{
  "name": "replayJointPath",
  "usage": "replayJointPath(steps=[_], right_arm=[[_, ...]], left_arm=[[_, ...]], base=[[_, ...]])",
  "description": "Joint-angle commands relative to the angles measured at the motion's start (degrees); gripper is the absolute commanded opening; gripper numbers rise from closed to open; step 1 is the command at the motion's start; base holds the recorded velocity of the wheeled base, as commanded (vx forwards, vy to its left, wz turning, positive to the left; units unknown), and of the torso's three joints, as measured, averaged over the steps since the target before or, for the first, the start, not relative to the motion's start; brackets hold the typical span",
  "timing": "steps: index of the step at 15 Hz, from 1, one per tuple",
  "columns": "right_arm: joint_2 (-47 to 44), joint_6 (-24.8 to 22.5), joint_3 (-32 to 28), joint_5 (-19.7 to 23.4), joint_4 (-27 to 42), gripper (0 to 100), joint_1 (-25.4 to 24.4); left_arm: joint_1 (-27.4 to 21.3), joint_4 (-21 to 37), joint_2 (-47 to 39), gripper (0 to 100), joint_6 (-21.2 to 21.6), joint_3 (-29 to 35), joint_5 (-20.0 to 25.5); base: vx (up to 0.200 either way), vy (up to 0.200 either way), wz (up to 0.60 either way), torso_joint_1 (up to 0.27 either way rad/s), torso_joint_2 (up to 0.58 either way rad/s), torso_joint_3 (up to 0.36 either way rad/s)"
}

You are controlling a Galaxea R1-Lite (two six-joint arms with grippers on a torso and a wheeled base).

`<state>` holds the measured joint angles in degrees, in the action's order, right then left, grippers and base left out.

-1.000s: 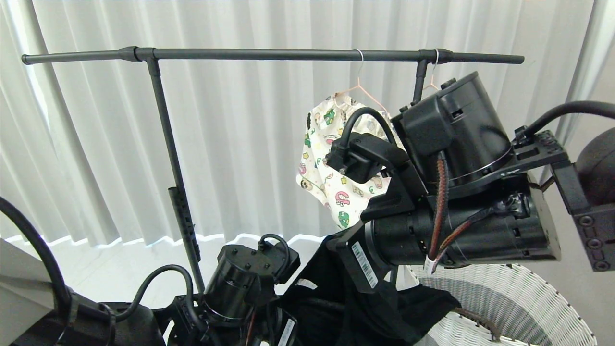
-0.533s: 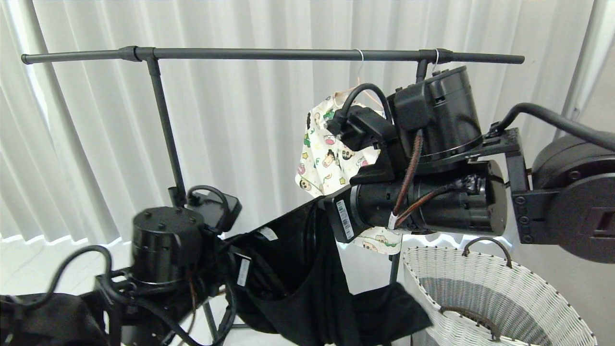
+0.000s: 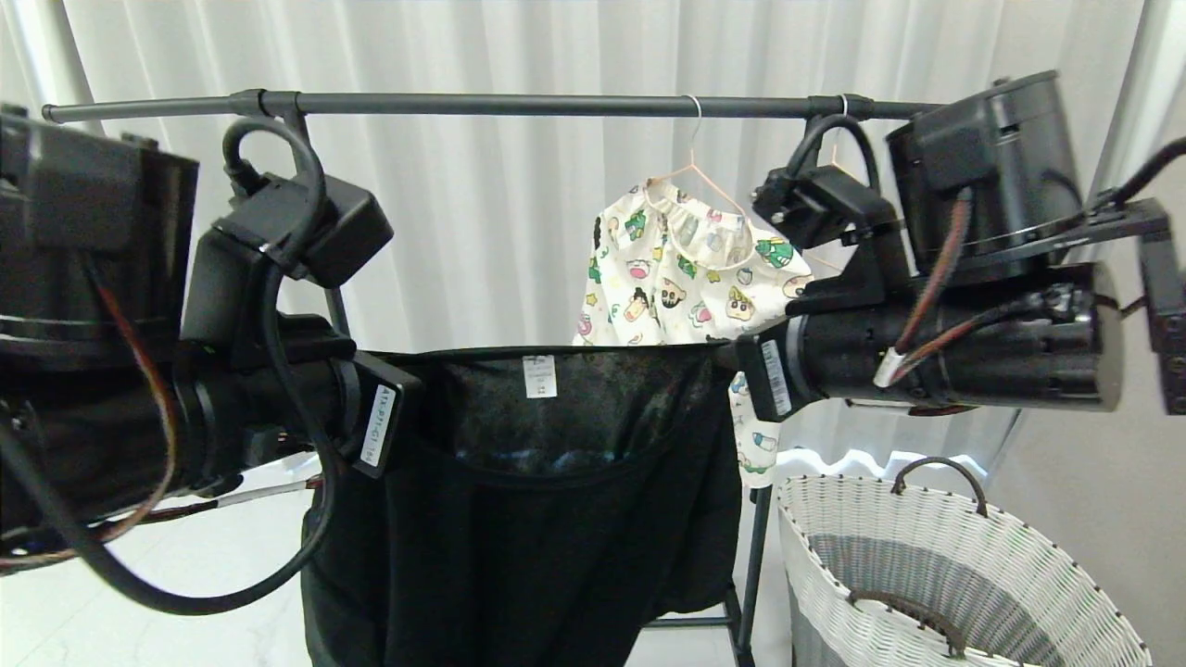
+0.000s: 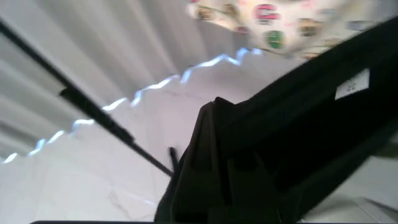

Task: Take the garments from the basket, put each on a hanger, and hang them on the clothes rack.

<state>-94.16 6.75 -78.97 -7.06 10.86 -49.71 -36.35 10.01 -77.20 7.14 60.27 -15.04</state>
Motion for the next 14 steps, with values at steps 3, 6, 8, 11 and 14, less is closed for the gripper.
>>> replayJointPath(steps=[3,6,8,11,14], right_arm=[[12.95,-3.94,4.70,0.03,2.67,0,4.71],[16.29,-6.67,4.79,0.20,4.26,0,8.05],[16.99,-6.67,4.70,0.38,4.08,0,10.69],[18.05,-6.67,4.70,2.49,3.73,0,11.39],[21.21,-7.28,5.49,4.60,6.10,0,11.13]], left_arm=[[-5.57,5.81,-0.58,0,-2.05,8.20,2.47],[-4.08,5.72,-1.63,0,-2.22,8.90,2.30],[-4.08,5.72,-1.63,0,-2.40,8.99,2.21],[-5.48,5.72,-1.11,0,-4.07,8.90,2.12],[-6.10,4.14,-1.55,0,-3.45,9.16,2.12]], base=[[0.000,0.000,0.00,0.000,0.00,0.000],[0.000,0.000,0.00,0.000,0.00,0.000],[0.000,0.000,0.00,0.000,0.00,0.000],[0.000,0.000,0.00,0.000,0.00,0.000],[0.000,0.000,0.00,0.000,0.00,0.000]])
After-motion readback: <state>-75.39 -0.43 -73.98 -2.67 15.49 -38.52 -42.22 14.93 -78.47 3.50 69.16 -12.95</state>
